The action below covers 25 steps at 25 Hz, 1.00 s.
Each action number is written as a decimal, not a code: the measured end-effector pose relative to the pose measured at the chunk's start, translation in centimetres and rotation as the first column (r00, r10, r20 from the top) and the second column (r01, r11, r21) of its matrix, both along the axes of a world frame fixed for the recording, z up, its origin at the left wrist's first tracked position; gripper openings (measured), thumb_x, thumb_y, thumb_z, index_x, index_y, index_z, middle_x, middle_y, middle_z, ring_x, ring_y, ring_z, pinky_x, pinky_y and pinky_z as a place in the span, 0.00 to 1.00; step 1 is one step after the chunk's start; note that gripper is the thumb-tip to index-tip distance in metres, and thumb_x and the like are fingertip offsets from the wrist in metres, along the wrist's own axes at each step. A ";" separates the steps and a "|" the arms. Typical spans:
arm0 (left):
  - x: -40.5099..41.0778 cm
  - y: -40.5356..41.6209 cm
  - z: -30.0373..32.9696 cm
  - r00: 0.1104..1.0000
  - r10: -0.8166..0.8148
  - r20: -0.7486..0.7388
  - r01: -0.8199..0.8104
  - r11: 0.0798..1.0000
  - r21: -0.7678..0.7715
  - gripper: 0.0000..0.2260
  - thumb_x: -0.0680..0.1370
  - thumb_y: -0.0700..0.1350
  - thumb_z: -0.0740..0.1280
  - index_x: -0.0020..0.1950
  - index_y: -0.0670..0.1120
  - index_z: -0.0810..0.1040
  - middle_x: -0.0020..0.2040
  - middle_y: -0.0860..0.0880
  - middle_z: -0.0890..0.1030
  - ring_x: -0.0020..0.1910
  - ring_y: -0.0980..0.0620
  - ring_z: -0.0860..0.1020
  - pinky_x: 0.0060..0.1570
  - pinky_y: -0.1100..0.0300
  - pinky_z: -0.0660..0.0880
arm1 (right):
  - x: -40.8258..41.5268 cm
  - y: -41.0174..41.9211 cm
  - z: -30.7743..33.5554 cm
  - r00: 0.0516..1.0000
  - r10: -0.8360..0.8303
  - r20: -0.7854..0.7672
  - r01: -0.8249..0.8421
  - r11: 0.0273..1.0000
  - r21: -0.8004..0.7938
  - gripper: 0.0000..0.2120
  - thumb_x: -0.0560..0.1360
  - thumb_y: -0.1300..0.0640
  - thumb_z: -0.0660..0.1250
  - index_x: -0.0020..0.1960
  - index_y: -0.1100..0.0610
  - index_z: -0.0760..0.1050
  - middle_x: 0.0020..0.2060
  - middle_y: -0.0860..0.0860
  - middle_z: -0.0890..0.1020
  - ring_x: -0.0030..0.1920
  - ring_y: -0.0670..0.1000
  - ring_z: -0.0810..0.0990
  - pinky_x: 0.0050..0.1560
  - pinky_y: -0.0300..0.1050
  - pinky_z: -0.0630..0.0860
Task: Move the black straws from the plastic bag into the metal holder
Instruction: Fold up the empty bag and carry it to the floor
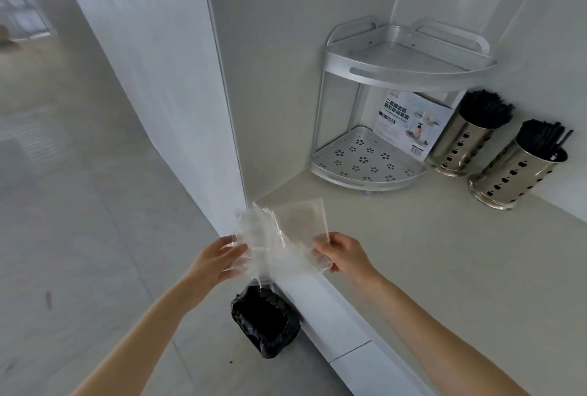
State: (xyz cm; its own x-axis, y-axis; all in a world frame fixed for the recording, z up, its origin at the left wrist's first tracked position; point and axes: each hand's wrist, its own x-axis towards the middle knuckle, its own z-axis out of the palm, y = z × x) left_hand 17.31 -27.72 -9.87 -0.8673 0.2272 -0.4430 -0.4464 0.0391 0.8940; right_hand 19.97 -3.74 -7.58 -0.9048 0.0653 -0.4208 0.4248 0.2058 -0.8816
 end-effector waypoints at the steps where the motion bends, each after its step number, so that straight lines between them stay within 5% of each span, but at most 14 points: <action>1: -0.2 -1.4 -0.2 1.000 -0.006 0.021 0.006 1.000 0.007 0.11 0.75 0.46 0.63 0.57 0.46 0.74 0.51 0.48 0.81 0.44 0.54 0.81 0.45 0.64 0.79 | -0.2 -1.3 -0.3 1.000 -0.013 0.007 0.013 1.000 -0.004 0.06 0.75 0.55 0.64 0.46 0.57 0.76 0.37 0.47 0.81 0.33 0.44 0.76 0.28 0.30 0.69; 5: -0.7 -5.3 -2.1 0.990 -0.046 0.130 0.038 0.997 0.062 0.14 0.74 0.52 0.64 0.57 0.48 0.74 0.50 0.52 0.81 0.48 0.51 0.78 0.54 0.54 0.75 | -0.3 -5.1 -2.4 0.996 -0.082 0.039 0.082 0.997 0.007 0.05 0.75 0.54 0.64 0.44 0.54 0.75 0.37 0.47 0.81 0.35 0.44 0.77 0.33 0.34 0.69; 9: -0.1 -7.5 -5.7 0.974 -0.033 0.223 0.020 0.998 0.060 0.08 0.75 0.46 0.64 0.53 0.47 0.75 0.44 0.51 0.79 0.41 0.52 0.75 0.44 0.59 0.74 | 0.2 -7.8 -5.1 0.991 -0.118 0.063 0.117 0.993 0.026 0.05 0.75 0.52 0.63 0.45 0.54 0.75 0.37 0.47 0.81 0.36 0.43 0.77 0.33 0.31 0.69; 16: 1.2 -7.2 -13.9 0.937 0.152 0.315 -0.107 0.982 -0.155 0.05 0.76 0.41 0.64 0.51 0.44 0.71 0.42 0.48 0.76 0.37 0.53 0.75 0.30 0.67 0.76 | 1.2 -9.3 -13.1 0.984 -0.087 0.152 0.053 0.974 0.219 0.06 0.74 0.52 0.63 0.44 0.54 0.75 0.45 0.55 0.82 0.43 0.52 0.78 0.40 0.40 0.70; 20: 1.9 -6.1 -19.2 0.904 0.206 0.375 -0.121 0.963 -0.239 0.05 0.77 0.38 0.60 0.52 0.42 0.70 0.43 0.47 0.74 0.36 0.52 0.73 0.38 0.61 0.74 | 0.8 -9.4 -17.3 0.982 -0.020 0.189 -0.037 0.955 0.295 0.09 0.75 0.53 0.63 0.47 0.60 0.75 0.43 0.58 0.81 0.41 0.51 0.75 0.38 0.40 0.68; 25: 2.8 -4.1 -26.2 0.875 0.235 0.423 -0.073 0.928 -0.366 0.13 0.77 0.36 0.54 0.61 0.41 0.65 0.39 0.48 0.71 0.35 0.51 0.72 0.42 0.54 0.74 | 0.2 -9.0 -23.2 0.981 0.077 0.176 -0.142 0.909 0.393 0.10 0.76 0.55 0.62 0.55 0.58 0.72 0.43 0.51 0.78 0.45 0.54 0.77 0.48 0.47 0.73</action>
